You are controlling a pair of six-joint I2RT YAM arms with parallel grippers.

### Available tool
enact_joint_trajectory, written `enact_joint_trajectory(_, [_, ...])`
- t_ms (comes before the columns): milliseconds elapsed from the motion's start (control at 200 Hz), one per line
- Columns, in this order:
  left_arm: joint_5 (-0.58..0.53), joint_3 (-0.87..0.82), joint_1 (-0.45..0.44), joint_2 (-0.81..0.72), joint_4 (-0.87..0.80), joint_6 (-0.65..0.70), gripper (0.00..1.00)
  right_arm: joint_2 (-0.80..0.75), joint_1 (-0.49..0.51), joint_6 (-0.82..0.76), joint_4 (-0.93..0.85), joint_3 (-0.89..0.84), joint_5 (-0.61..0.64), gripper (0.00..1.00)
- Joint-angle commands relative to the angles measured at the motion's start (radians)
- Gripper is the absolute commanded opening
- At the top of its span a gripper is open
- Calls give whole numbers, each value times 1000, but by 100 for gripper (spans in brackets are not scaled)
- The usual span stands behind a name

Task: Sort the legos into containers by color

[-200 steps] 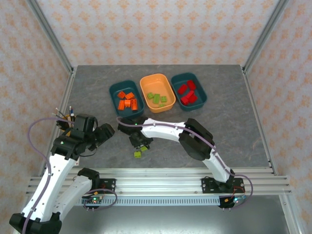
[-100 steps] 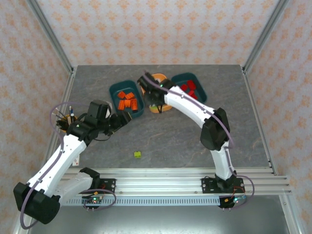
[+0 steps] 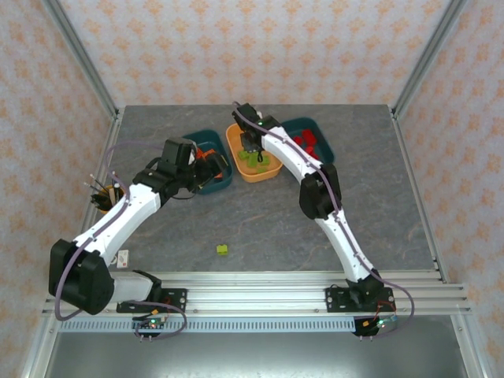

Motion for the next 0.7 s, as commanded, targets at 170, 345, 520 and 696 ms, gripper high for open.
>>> enact_joint_trajectory(170, [3,99,-5,42,67,16,78,103,-20,-91,80,122,105,31])
enact_joint_trajectory(345, [0,94,-5,43,59,19,78,144,-28,-80,65,142,114,37])
enact_joint_trajectory(520, [-3,105,-5,40,36,30,78,124,-19,-72,26,188,108,61])
enact_joint_trajectory(696, [-39,121,-5,10,-47,62,78,6,12,-66,29,178,90,66])
